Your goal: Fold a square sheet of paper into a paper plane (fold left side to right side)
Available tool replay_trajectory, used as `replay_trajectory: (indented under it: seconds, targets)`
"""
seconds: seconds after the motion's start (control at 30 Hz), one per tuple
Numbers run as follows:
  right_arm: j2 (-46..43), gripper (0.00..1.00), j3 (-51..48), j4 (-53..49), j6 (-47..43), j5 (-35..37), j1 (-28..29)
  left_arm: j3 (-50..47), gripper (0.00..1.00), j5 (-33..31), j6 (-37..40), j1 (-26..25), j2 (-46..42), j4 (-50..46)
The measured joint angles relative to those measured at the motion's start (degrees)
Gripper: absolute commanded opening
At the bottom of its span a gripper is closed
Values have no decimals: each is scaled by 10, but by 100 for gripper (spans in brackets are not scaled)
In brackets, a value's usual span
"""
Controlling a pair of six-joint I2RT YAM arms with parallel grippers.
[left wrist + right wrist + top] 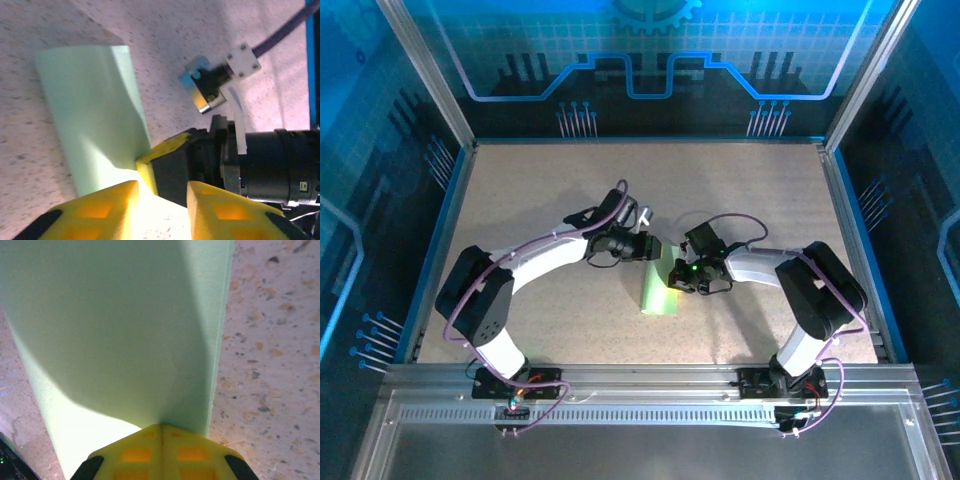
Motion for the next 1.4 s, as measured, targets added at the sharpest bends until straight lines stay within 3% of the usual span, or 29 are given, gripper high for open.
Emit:
replay_trajectory:
  seconds: [0.23, 0.8, 1.13, 1.4]
  targets:
    - [3, 0, 7, -12, 0, 1, 0, -29, 13, 51, 3, -5, 59, 29]
    - [14, 0, 33, -51, -5, 14, 6, -60, 8, 27, 38, 0, 112, 40]
    - [19, 0, 42, -64, -11, 16, 7, -91, 7, 53, 48, 19, 106, 85]
    - [19, 0, 42, -64, -14, 16, 7, -127, 6, 41, 61, 55, 49, 69]
